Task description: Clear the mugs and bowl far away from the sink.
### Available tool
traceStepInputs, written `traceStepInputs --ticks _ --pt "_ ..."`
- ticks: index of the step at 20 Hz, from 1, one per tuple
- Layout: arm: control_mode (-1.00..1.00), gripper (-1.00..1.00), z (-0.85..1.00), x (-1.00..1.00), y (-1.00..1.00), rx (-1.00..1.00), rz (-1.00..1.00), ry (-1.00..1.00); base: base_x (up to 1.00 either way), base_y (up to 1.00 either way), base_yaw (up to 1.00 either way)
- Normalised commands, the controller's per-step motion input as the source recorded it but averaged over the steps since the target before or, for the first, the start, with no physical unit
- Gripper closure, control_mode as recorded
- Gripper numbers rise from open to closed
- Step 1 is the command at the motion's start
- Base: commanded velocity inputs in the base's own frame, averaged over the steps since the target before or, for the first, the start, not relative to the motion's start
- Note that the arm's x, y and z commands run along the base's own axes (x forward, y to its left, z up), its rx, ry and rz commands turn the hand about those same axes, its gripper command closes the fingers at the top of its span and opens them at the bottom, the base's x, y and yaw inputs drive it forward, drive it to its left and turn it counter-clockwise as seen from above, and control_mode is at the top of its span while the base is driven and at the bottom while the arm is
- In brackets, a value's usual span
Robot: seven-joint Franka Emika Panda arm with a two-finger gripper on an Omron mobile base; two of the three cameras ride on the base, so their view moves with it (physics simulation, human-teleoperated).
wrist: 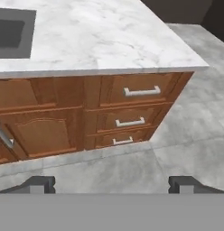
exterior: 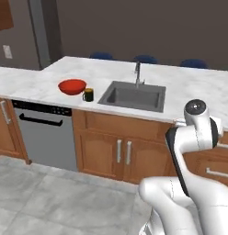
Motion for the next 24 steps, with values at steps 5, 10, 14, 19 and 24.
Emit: traceStepInputs --ticks 5,10,14,19,24 --pt "1.00 -1.00 0.00 0.00 0.00 0.00 0.00 0.00 0.99 1.00 -0.37" --pt "1.00 -1.00 0.00 0.00 0.00 0.00 0.00 0.00 0.98 1.00 -0.18" --pt "1.00 -1.00 0.00 0.00 0.00 0.00 0.00 0.00 0.75 1.00 -0.08" --pt "1.00 -1.00 0.00 0.00 0.00 0.00 0.00 0.00 0.58 1.00 -0.04" --pt "1.00 -1.00 0.00 0.00 0.00 0.00 0.00 0.00 0.63 0.75 -0.11"
